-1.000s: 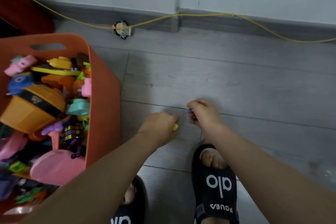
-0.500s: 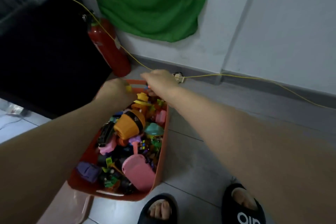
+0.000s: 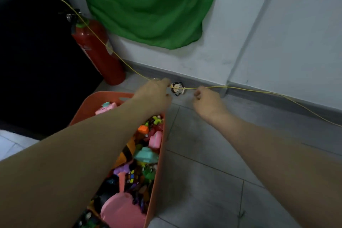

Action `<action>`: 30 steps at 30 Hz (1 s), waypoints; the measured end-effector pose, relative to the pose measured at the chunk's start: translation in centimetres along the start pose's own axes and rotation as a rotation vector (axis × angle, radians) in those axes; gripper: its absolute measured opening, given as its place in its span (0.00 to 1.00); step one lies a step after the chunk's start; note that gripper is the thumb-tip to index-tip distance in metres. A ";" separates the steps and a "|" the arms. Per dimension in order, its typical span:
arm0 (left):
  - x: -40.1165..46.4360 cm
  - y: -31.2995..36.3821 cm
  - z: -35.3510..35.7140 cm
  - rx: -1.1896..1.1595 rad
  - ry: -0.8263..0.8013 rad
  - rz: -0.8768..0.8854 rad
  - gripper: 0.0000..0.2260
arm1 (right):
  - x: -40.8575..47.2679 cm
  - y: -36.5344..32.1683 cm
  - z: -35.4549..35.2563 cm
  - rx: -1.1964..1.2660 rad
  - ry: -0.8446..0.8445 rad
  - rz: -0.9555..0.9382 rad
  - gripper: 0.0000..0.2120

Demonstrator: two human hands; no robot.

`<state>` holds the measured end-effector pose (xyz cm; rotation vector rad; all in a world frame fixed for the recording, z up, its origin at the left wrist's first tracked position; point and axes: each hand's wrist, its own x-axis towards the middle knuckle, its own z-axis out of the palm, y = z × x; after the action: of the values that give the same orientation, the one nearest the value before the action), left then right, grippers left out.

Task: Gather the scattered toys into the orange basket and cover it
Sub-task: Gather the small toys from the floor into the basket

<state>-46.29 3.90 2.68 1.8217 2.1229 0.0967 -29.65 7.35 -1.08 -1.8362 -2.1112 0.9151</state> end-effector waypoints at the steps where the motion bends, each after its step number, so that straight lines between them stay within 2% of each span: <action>1: 1.7 1.2 1.5 0.020 -0.055 -0.001 0.17 | 0.9 1.4 0.5 -0.047 -0.071 0.018 0.11; 4: 6.3 3.7 6.0 0.055 -0.226 -0.112 0.17 | 3.7 4.6 2.5 -0.127 -0.278 0.018 0.18; 7: 10.6 3.3 10.3 0.074 -0.331 -0.213 0.18 | 7.3 6.5 5.0 -0.194 -0.340 -0.024 0.26; 9: 12.6 2.3 12.5 0.090 -0.341 -0.311 0.21 | 9.1 7.4 6.4 -0.219 -0.325 -0.063 0.29; 13: 15.5 2.1 14.6 -0.112 -0.267 -0.551 0.40 | 11.9 9.3 8.3 -0.264 -0.291 -0.147 0.33; 15: 16.8 3.0 14.7 -0.190 -0.242 -0.576 0.40 | 12.9 9.9 8.6 -0.250 -0.262 -0.205 0.34; 19: 19.7 3.1 15.5 -0.324 -0.111 -0.568 0.39 | 14.9 11.0 8.2 -0.256 -0.194 -0.231 0.36; 26: 19.4 2.6 18.0 -0.107 -0.097 -0.365 0.20 | 14.8 12.8 7.2 -0.219 -0.196 -0.239 0.35; 28: 18.0 3.2 19.2 -0.026 -0.109 -0.264 0.21 | 13.6 13.4 7.0 -0.191 -0.210 -0.223 0.33; 30: 16.3 4.2 19.4 -0.013 -0.123 -0.195 0.28 | 11.8 14.3 6.2 -0.203 -0.228 -0.167 0.33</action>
<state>-38.43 17.20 -17.85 1.5619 2.1929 -0.0475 -23.60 17.10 -16.96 -1.6774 -2.5369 0.9380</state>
